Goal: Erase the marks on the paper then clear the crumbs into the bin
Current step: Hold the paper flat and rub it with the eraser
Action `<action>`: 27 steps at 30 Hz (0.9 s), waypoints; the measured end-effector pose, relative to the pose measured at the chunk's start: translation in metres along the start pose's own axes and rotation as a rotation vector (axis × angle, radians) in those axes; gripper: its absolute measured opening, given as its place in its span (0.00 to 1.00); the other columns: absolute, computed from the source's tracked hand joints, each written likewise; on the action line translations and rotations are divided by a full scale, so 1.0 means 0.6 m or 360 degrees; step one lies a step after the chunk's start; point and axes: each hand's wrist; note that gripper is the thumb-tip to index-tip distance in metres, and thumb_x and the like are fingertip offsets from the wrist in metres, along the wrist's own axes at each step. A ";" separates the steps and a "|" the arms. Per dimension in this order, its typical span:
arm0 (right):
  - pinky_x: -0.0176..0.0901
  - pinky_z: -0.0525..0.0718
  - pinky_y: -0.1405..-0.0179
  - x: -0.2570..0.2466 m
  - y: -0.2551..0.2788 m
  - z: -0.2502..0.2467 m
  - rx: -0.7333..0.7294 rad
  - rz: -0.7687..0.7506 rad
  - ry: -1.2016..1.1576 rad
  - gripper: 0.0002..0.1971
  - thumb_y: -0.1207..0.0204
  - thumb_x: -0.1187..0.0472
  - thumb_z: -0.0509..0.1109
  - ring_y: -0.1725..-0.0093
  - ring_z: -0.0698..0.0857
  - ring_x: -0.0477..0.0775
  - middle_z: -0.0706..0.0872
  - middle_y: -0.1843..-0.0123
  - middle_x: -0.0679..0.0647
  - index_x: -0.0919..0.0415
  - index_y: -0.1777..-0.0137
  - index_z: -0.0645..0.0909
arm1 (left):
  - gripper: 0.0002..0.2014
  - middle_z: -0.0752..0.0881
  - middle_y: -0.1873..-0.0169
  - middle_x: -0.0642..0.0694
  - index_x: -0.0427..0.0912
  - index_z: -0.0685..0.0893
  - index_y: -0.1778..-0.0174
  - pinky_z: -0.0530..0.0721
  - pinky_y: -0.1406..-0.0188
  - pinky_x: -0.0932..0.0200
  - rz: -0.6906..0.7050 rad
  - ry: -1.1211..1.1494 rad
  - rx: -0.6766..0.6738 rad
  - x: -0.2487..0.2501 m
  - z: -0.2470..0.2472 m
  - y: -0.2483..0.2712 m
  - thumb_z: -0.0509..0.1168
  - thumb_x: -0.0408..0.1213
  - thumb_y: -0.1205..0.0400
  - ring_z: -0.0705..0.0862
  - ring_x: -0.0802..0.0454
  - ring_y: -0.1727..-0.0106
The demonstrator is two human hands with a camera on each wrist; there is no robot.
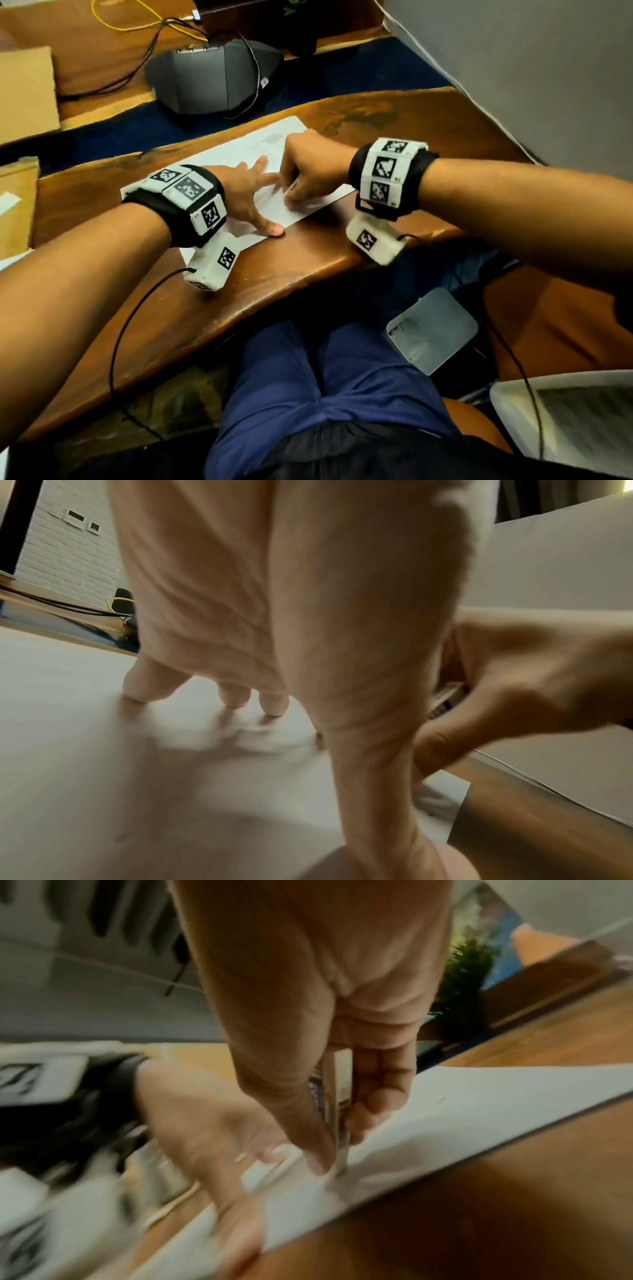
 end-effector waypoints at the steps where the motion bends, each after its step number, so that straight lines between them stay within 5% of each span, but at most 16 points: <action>1: 0.29 0.80 0.68 0.010 -0.007 -0.008 0.0033 0.0102 -0.0044 0.08 0.32 0.57 0.84 0.66 0.83 0.42 0.92 0.60 0.51 0.59 0.56 0.93 | 0.58 0.36 0.14 0.49 0.66 0.40 0.16 0.54 0.17 0.35 0.0002 0.0005 -0.0001 0.001 0.001 0.000 0.69 0.71 0.36 0.44 0.42 0.13; 3: 0.31 0.82 0.69 0.029 -0.017 -0.021 0.0174 0.0252 -0.0104 0.09 0.32 0.57 0.84 0.65 0.85 0.45 0.93 0.58 0.54 0.61 0.55 0.94 | 0.58 0.36 0.14 0.50 0.68 0.38 0.17 0.54 0.17 0.36 0.0001 0.0015 0.0015 0.001 0.003 0.000 0.69 0.71 0.36 0.45 0.42 0.13; 6: 0.32 0.77 0.71 0.011 -0.016 -0.005 0.0127 0.0101 0.0035 0.08 0.32 0.58 0.83 0.62 0.85 0.48 0.91 0.60 0.53 0.61 0.57 0.93 | 0.57 0.36 0.14 0.49 0.66 0.41 0.16 0.53 0.17 0.36 -0.0001 0.0002 0.0020 0.000 0.003 0.002 0.70 0.70 0.34 0.44 0.42 0.13; 8: 0.34 0.81 0.65 -0.001 -0.005 0.000 0.0003 0.0003 0.0035 0.07 0.32 0.58 0.83 0.62 0.84 0.47 0.89 0.62 0.51 0.59 0.57 0.93 | 0.56 0.36 0.14 0.49 0.64 0.42 0.15 0.53 0.17 0.36 0.0004 -0.0001 0.0017 -0.001 0.001 0.000 0.70 0.69 0.33 0.44 0.42 0.13; 10: 0.40 0.87 0.59 0.015 -0.011 -0.017 0.0062 0.0151 -0.0013 0.08 0.31 0.56 0.83 0.61 0.88 0.49 0.91 0.61 0.52 0.60 0.57 0.93 | 0.57 0.35 0.14 0.49 0.67 0.39 0.16 0.52 0.17 0.36 0.0012 0.0021 0.0014 0.001 0.002 0.000 0.70 0.69 0.33 0.43 0.42 0.13; 13: 0.37 0.83 0.68 0.030 -0.022 -0.020 0.0245 0.0225 -0.0012 0.08 0.30 0.57 0.82 0.60 0.88 0.51 0.93 0.58 0.54 0.61 0.55 0.93 | 0.58 0.36 0.14 0.50 0.68 0.38 0.17 0.52 0.17 0.36 0.0015 0.0050 0.0028 -0.002 0.006 -0.002 0.71 0.69 0.34 0.42 0.42 0.13; 16: 0.34 0.77 0.69 0.001 -0.009 0.002 0.0041 -0.0002 0.0083 0.08 0.31 0.58 0.82 0.61 0.83 0.48 0.89 0.60 0.51 0.61 0.55 0.92 | 0.58 0.36 0.14 0.50 0.64 0.42 0.15 0.53 0.17 0.35 0.0016 0.0040 0.0014 -0.005 0.005 -0.005 0.70 0.71 0.35 0.42 0.43 0.13; 21: 0.35 0.84 0.66 0.032 -0.029 -0.024 0.0177 0.0225 -0.0057 0.09 0.31 0.56 0.84 0.64 0.85 0.47 0.93 0.58 0.55 0.60 0.55 0.93 | 0.58 0.36 0.14 0.50 0.68 0.39 0.16 0.52 0.17 0.35 0.0020 0.0058 0.0026 -0.002 0.005 -0.001 0.71 0.69 0.34 0.42 0.42 0.13; 25: 0.37 0.81 0.65 -0.003 -0.019 0.000 0.0004 -0.0012 0.0074 0.06 0.31 0.58 0.83 0.65 0.82 0.45 0.89 0.61 0.51 0.59 0.57 0.92 | 0.58 0.35 0.14 0.51 0.64 0.40 0.15 0.52 0.17 0.36 -0.0006 0.0052 0.0028 -0.003 0.002 -0.002 0.72 0.68 0.32 0.43 0.43 0.13; 27: 0.42 0.87 0.61 0.012 -0.024 -0.018 0.0031 0.0136 0.0047 0.08 0.32 0.56 0.83 0.62 0.87 0.48 0.91 0.60 0.52 0.59 0.57 0.92 | 0.59 0.35 0.14 0.52 0.66 0.38 0.16 0.52 0.17 0.36 0.0002 0.0066 0.0016 -0.003 0.001 -0.007 0.73 0.68 0.33 0.42 0.44 0.13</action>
Point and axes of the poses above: each hand's wrist, its own y-axis away from the middle knuckle, its own z-axis out of the palm, x = y × z
